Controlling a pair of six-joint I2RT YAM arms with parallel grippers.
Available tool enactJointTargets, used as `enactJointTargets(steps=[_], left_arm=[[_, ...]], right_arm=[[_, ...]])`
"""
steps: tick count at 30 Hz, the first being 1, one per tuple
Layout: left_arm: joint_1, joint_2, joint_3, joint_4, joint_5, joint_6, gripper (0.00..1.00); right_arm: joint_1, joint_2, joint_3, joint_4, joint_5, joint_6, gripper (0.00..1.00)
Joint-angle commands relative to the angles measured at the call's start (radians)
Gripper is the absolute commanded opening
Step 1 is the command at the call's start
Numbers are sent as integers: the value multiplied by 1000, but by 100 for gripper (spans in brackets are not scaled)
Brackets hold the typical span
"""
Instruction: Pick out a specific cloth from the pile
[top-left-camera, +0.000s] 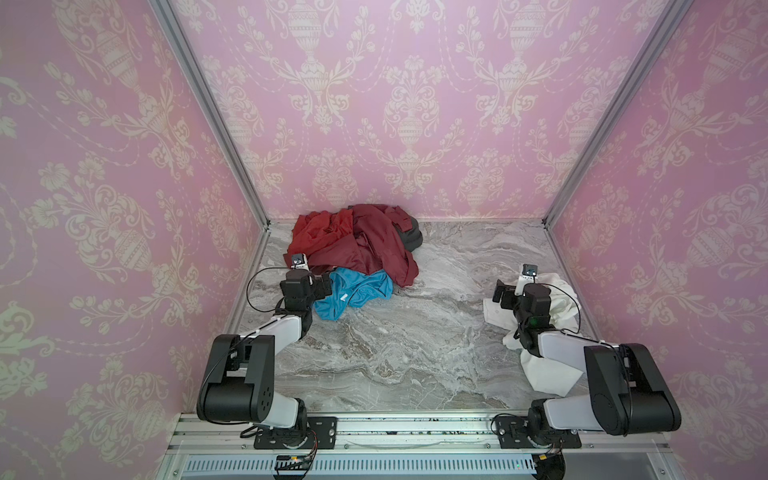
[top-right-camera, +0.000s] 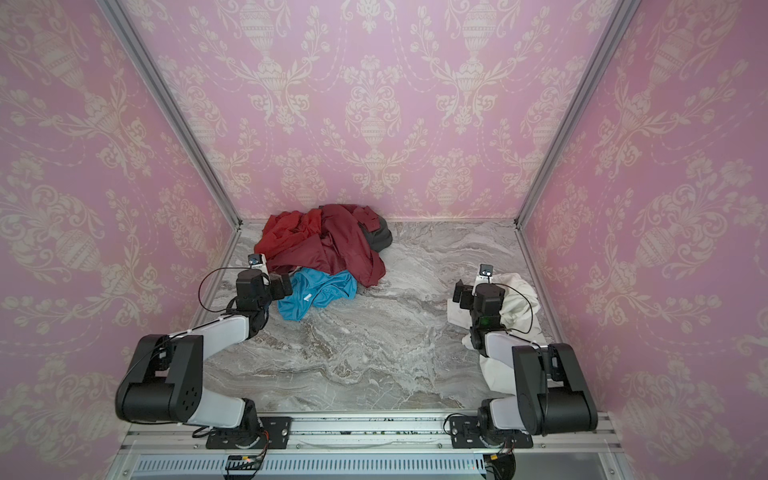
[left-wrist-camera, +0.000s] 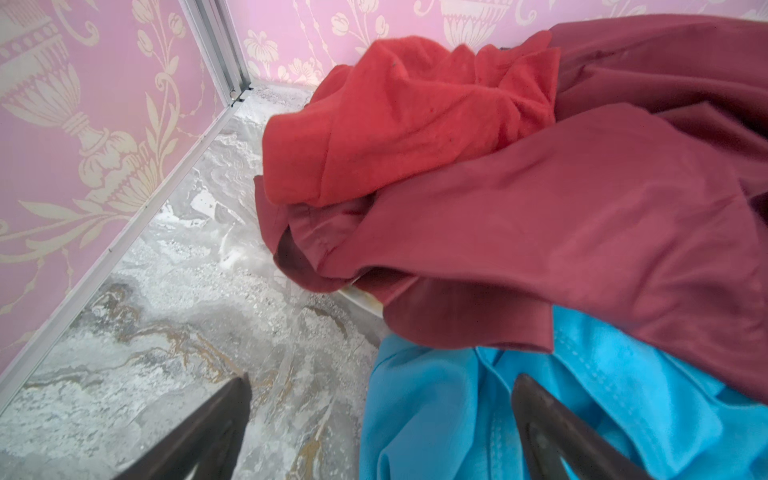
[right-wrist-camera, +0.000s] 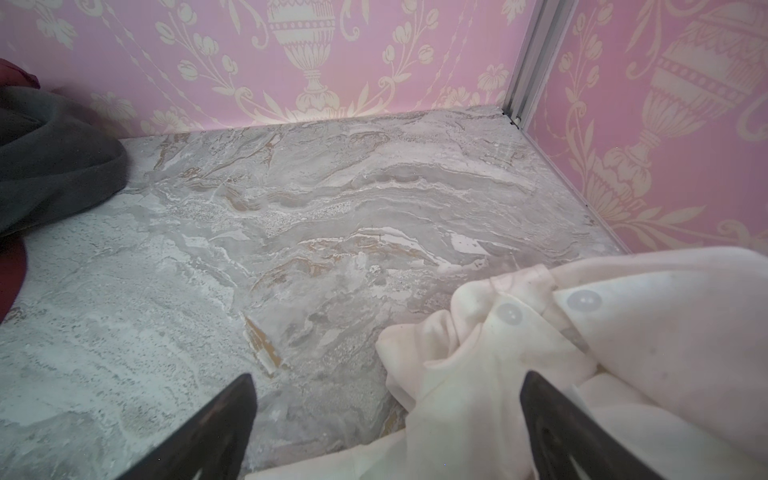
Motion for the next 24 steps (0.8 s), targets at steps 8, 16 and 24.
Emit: enactJointTargets(steps=[8, 16, 24], left_arm=[[16, 9, -154, 313, 26, 118, 99], [17, 155, -203, 539, -69, 94, 99], [24, 173, -177, 523, -85, 92, 99]], right_arm=[[-10, 53, -55, 194, -55, 5, 100], [-9, 63, -73, 235, -65, 2, 100], [5, 137, -35, 236, -102, -29, 100]])
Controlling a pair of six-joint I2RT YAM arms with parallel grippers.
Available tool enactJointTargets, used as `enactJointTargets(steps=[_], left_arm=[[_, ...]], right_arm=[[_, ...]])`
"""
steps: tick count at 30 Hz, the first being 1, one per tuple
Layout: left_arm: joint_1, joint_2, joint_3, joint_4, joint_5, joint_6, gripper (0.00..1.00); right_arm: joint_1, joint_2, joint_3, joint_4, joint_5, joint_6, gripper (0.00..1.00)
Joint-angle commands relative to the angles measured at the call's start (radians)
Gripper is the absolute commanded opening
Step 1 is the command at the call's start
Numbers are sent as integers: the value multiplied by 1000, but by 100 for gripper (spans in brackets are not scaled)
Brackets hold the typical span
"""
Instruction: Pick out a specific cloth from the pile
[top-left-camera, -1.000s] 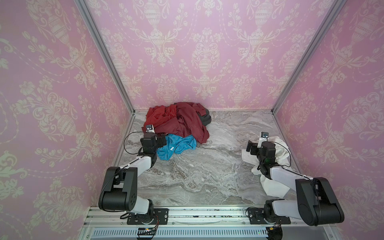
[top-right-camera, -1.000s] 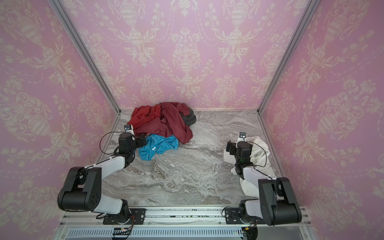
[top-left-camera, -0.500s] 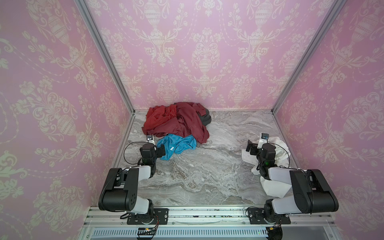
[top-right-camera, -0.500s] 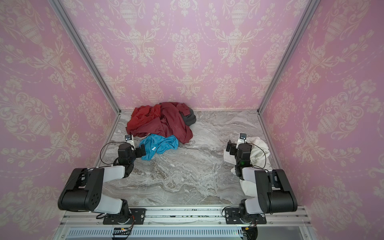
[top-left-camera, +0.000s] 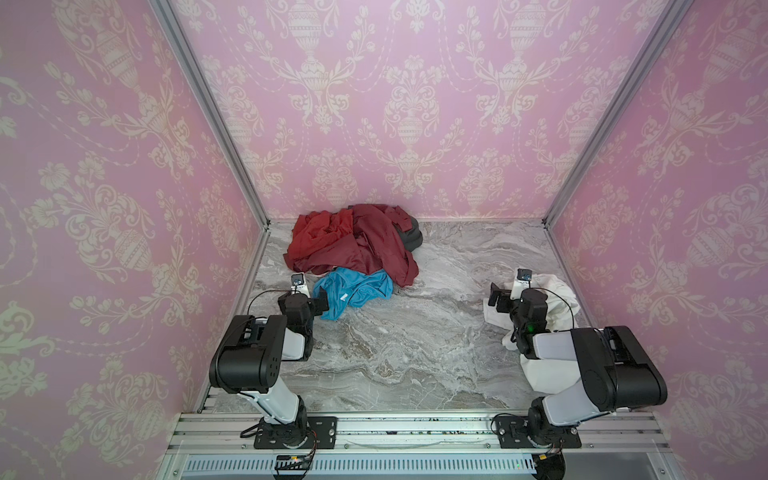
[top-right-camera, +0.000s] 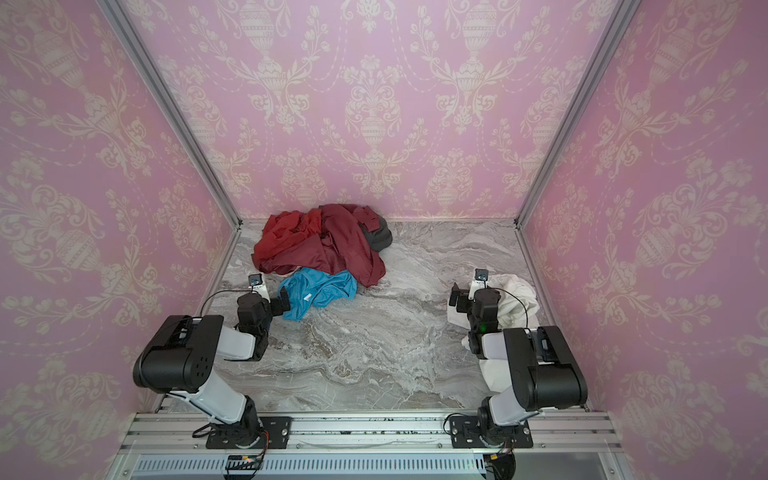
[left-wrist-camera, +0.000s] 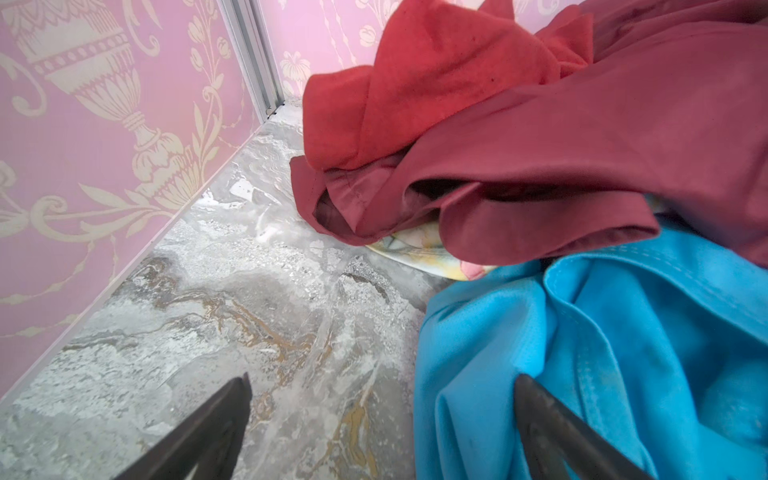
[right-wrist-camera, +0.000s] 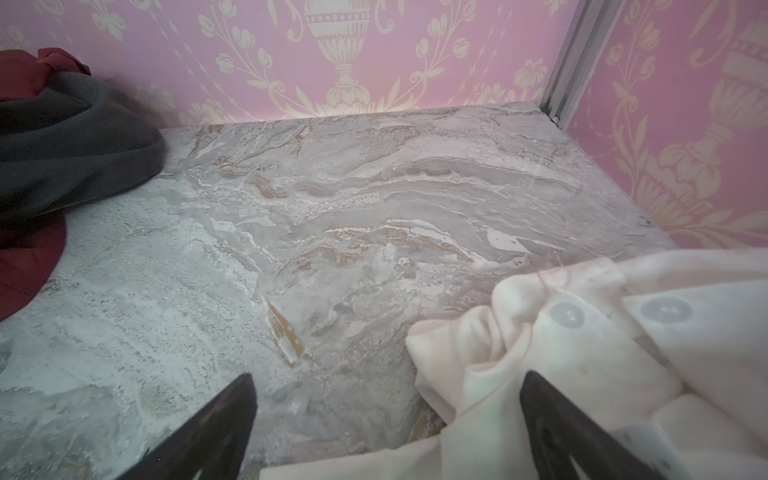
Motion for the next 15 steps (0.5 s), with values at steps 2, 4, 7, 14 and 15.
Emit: enactJointTargets(steps=[2, 4, 7, 14, 15], left_arm=[[8, -6, 10, 16, -29, 4, 99], [7, -6, 10, 15, -30, 5, 99], [6, -7, 4, 28, -21, 8, 99], [6, -7, 10, 16, -17, 8, 99], [6, -8, 10, 16, -17, 8, 99]], right_arm=[[6, 16, 8, 33, -20, -18, 100], [8, 12, 7, 28, -19, -20, 100], [9, 13, 4, 38, -20, -19, 100], [10, 12, 5, 35, -21, -22, 100], [9, 13, 10, 28, -24, -23, 100]])
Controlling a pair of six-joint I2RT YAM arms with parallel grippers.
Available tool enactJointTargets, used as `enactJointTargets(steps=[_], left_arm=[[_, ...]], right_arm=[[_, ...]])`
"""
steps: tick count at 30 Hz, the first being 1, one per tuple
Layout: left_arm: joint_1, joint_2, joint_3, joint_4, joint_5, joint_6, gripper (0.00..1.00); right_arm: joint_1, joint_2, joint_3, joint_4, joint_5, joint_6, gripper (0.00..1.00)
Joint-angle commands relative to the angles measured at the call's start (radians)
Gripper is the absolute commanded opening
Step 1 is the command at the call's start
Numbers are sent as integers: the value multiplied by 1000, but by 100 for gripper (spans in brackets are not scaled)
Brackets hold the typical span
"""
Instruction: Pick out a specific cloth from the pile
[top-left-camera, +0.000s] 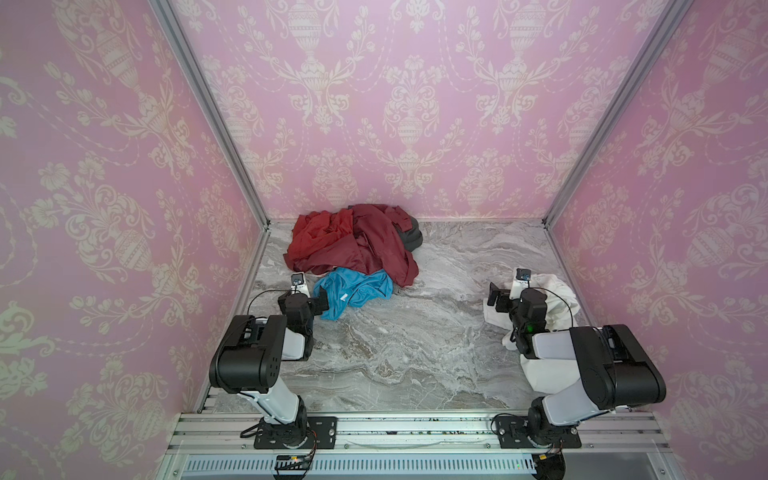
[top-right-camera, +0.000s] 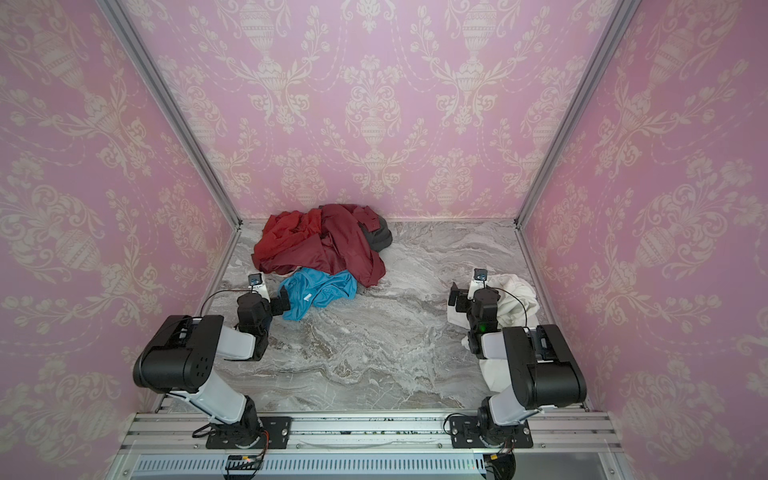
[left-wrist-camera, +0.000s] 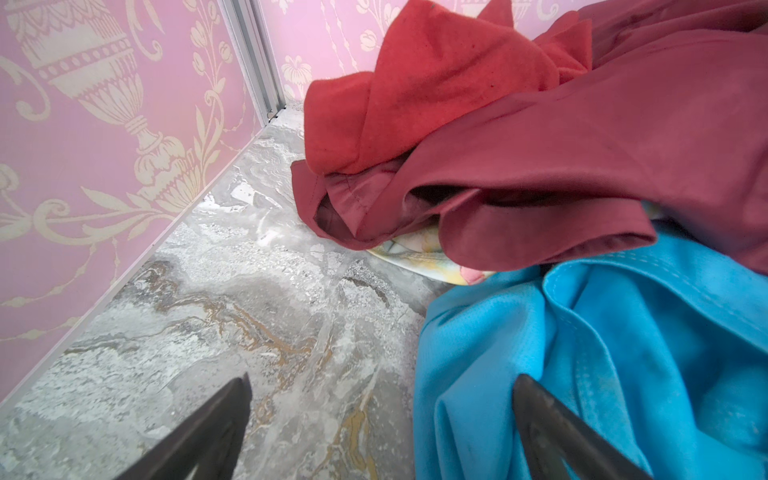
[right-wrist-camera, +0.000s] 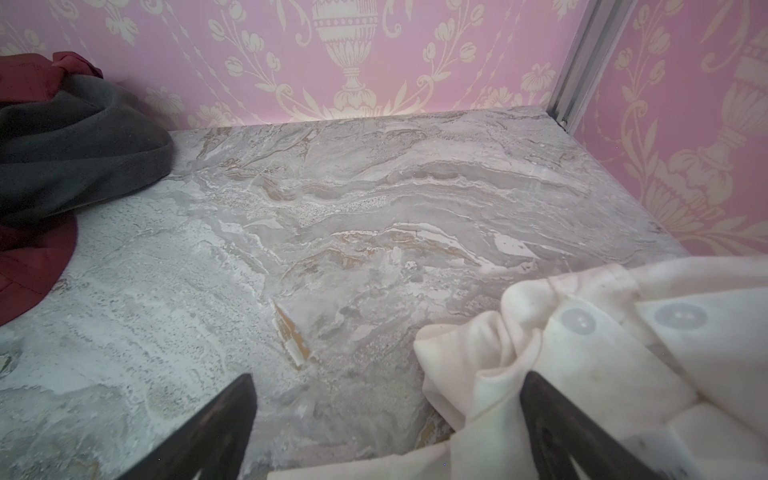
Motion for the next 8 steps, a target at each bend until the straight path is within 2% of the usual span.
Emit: enactJointTargets(steps=[1, 8], left_arm=[[6, -8, 10, 11, -17, 8, 99], [6, -7, 10, 11, -18, 9, 99]], right_arm=[[6, 6, 16, 5, -28, -21, 100], [4, 7, 11, 16, -33, -22, 100]])
